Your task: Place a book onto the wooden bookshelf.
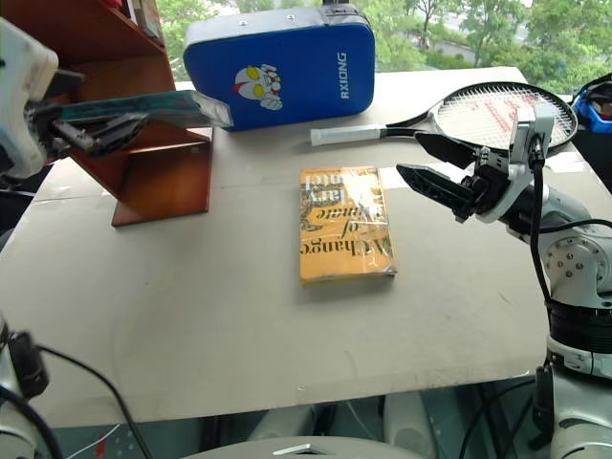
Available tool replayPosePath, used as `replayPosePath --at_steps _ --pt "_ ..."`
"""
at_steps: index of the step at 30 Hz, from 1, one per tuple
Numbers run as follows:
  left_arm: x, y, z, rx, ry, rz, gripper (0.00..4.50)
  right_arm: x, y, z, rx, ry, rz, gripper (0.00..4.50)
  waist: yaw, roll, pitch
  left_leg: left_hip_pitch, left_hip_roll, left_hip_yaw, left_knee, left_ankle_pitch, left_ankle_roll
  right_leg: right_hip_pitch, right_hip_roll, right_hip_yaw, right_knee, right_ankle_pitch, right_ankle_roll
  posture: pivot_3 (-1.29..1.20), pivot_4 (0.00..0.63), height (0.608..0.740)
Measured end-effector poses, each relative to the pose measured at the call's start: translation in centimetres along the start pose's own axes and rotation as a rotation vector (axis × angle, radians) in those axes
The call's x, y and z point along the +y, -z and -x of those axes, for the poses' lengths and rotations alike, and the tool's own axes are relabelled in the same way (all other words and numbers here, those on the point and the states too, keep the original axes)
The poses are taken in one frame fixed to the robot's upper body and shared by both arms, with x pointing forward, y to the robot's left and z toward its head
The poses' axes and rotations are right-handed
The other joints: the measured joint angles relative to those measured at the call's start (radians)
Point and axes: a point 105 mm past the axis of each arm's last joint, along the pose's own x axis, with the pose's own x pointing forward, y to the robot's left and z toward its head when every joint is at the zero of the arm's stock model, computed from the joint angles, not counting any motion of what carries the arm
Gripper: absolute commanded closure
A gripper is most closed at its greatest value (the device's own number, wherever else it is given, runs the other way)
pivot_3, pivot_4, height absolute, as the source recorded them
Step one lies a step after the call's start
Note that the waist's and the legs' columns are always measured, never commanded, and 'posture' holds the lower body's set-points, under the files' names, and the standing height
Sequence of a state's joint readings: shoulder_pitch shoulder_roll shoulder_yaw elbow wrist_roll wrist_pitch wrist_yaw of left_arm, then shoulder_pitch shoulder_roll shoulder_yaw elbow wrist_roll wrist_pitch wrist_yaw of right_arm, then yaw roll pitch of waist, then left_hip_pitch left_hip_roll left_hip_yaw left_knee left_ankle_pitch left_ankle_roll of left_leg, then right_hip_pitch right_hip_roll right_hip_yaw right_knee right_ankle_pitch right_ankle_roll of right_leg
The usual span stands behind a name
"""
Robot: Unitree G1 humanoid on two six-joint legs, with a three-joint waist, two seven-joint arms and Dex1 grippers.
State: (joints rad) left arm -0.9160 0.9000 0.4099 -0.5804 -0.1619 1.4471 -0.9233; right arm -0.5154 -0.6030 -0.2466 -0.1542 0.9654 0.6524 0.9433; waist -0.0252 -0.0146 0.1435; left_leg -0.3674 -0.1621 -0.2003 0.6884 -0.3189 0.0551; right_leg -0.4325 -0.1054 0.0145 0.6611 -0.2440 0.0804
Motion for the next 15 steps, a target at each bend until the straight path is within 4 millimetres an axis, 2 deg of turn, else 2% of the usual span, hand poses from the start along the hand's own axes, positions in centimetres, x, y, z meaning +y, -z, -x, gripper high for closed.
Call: replayPosePath --at_steps 2,5,7,10,11,12,13,15 --pt "-2.0 -0.6 -0.2 -0.075 0.147 0.13 0.07 0.1 0.2 0.3 0.017 0.004 0.003 0.0 -0.002 0.003 -0.002 0.005 0.0 0.002 -0.002 0.0 0.0 0.002 0.0 0.001 0.0 0.0 0.0 0.0 0.15 0.74" --pt "-7.0 3.3 -0.8 -0.009 0.406 0.258 0.07 0.0 1.3 1.3 0.058 0.034 -0.005 0.0 -0.007 0.005 -0.003 0.006 0.002 0.001 -0.003 0.0 0.0 0.002 0.001 0.001 0.0 0.0 0.0 0.0 0.15 0.74" --pt "-9.8 6.3 -1.0 0.045 0.487 0.348 0.07 -0.4 2.6 2.5 0.104 0.078 0.002 0.0 -0.008 0.004 -0.002 0.005 0.002 0.001 -0.002 0.0 -0.001 0.002 0.001 0.002 0.0 0.0 0.0 0.0 0.15 0.74" --pt "-10.6 9.8 -1.0 0.077 0.413 0.385 0.07 -1.2 5.0 4.7 0.174 0.167 0.016 0.0 -0.01 0.003 -0.002 0.007 0.002 0.006 -0.002 0.0 -0.001 0.002 0.001 0.003 0.0 0.0 0.0 0.0 0.15 0.74" --pt "-10.7 12.9 -0.7 0.149 0.336 0.351 0.07 -1.6 6.9 6.4 0.235 0.225 0.031 0.0 -0.011 0.003 -0.003 0.007 0.002 0.007 -0.003 0.0 -0.001 0.002 0.001 0.004 0.0 0.0 0.0 0.0 0.15 0.74" --pt "-10.8 14.6 -0.5 0.201 0.309 0.341 0.07 -1.8 7.8 7.3 0.269 0.256 0.038 0.0 -0.01 0.003 -0.004 0.008 0.002 0.008 -0.003 0.0 -0.001 0.002 0.001 0.004 0.0 0.0 0.0 0.0 0.15 0.74" --pt "-11.1 17.2 -0.1 0.279 0.272 0.327 0.07 -2.2 9.3 8.9 0.327 0.31 0.053 0.0 -0.006 0.003 -0.004 0.008 0.002 0.007 -0.004 0.0 -0.001 0.002 0.001 0.004 -0.001 0.0 0.0 0.0 0.15 0.74" --pt "-11.2 19.6 0.1 0.33 0.228 0.312 0.07 -2.6 11.3 11.0 0.396 0.369 0.052 0.0 0.014 0.003 -0.003 0.007 0.002 0.007 -0.004 0.0 0.0 0.002 0.001 0.004 -0.001 0.002 -0.002 0.0 0.15 0.74"
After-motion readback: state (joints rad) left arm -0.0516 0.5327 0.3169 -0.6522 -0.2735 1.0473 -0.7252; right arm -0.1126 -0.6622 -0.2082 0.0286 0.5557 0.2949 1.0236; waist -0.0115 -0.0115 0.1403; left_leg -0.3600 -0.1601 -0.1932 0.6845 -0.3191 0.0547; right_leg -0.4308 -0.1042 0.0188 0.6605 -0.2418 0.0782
